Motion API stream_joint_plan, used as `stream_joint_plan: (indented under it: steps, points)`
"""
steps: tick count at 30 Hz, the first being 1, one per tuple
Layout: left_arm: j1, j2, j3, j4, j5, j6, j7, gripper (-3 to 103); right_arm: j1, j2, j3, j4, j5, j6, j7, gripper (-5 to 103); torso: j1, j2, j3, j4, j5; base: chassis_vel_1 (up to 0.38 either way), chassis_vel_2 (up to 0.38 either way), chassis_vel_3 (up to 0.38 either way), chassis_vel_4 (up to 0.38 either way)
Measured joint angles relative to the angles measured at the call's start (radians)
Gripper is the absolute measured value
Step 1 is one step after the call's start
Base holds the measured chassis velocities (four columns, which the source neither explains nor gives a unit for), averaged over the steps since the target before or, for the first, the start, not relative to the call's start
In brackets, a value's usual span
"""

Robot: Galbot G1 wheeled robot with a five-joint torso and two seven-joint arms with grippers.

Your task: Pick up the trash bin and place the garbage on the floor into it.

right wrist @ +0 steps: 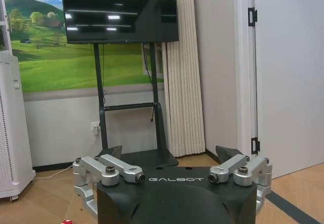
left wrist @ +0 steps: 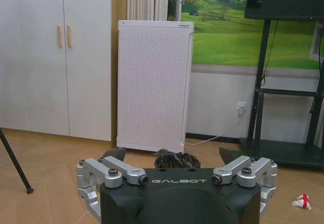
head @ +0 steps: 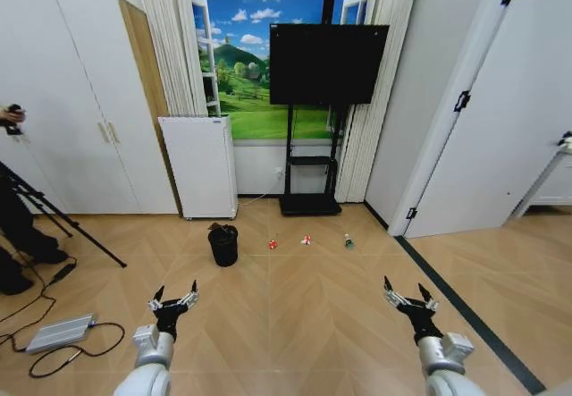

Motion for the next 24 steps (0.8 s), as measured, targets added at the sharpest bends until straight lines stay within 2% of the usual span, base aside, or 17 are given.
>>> stream_joint_plan:
  steps: [7,11,12,16,22,24]
  points:
    - [0.008,-0.001,0.001,-0.005,0.003,-0.001,0.001,100,-0.01,0.005,0.0,0.0,-0.003,0.01,-0.02,100,0.0,0.0,0.0,0.0,0.0,0.0,0.0,0.0,0.0]
    - [0.008,-0.003,0.007,-0.005,0.009,-0.001,0.002,100,0.006,0.006,-0.008,-0.013,0.002,0.006,-0.006,100,0.0,0.0,0.0,0.0,0.0,0.0,0.0,0.0,0.0]
    - [0.008,-0.003,0.008,-0.005,0.011,-0.001,0.002,100,0.013,0.004,-0.009,-0.017,0.004,0.003,-0.002,103,0.0,0.0,0.0,0.0001,0.0,0.0,0.0,0.0,0.0]
    - [0.012,-0.004,0.013,-0.005,0.015,-0.001,0.003,100,0.023,0.0,-0.01,-0.02,0.009,-0.009,0.006,94,0.0,0.0,0.0,0.0001,0.0,-0.025,0.026,0.024,-0.017]
    - [0.014,-0.007,0.014,0.001,0.018,-0.003,0.004,100,0.018,-0.001,-0.008,-0.021,0.009,-0.009,0.013,90,0.0,0.0,0.0,0.0,0.0,-0.109,0.115,0.116,-0.115]
    - [0.013,-0.007,0.013,0.002,0.018,-0.003,0.004,100,0.017,-0.001,-0.006,-0.021,0.009,-0.009,0.014,92,0.0,0.0,0.0,0.0,-0.0001,-0.162,0.173,0.176,-0.174]
